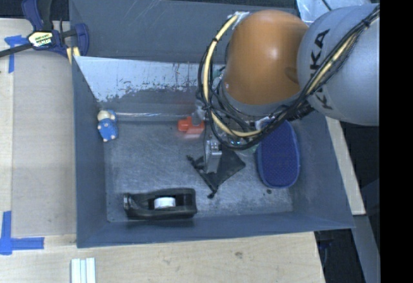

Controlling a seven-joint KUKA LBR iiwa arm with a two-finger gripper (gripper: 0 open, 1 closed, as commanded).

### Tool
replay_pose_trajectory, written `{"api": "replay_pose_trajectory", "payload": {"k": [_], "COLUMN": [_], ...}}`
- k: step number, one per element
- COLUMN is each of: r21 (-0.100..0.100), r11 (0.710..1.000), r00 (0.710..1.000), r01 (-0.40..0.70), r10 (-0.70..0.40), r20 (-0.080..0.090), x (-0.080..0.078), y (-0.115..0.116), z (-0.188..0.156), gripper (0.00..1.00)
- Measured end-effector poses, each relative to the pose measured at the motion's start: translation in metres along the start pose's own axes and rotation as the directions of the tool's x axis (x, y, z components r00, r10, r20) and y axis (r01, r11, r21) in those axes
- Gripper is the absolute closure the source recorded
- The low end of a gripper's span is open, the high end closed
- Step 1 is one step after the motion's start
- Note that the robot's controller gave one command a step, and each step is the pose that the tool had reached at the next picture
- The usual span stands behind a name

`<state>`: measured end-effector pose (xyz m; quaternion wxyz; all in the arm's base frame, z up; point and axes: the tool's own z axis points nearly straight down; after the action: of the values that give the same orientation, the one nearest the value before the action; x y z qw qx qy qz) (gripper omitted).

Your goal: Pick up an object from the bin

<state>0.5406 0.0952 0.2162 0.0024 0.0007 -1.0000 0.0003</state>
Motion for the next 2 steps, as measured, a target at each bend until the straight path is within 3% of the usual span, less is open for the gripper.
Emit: {"api": "replay_pose_trajectory", "payload": {"k": [1, 2], "r21": [0.001, 0.000], "r11": [0.999, 0.999], "r00": [0.999, 0.999], "r01": [0.034, 0.049], "r10": [-0.034, -0.049], "r20": [0.001, 0.006], "x": [-0.010, 0.004], "y": [-0.053, -0.051], "z": [0.150, 0.114], "gripper": [0.00, 0.00]}}
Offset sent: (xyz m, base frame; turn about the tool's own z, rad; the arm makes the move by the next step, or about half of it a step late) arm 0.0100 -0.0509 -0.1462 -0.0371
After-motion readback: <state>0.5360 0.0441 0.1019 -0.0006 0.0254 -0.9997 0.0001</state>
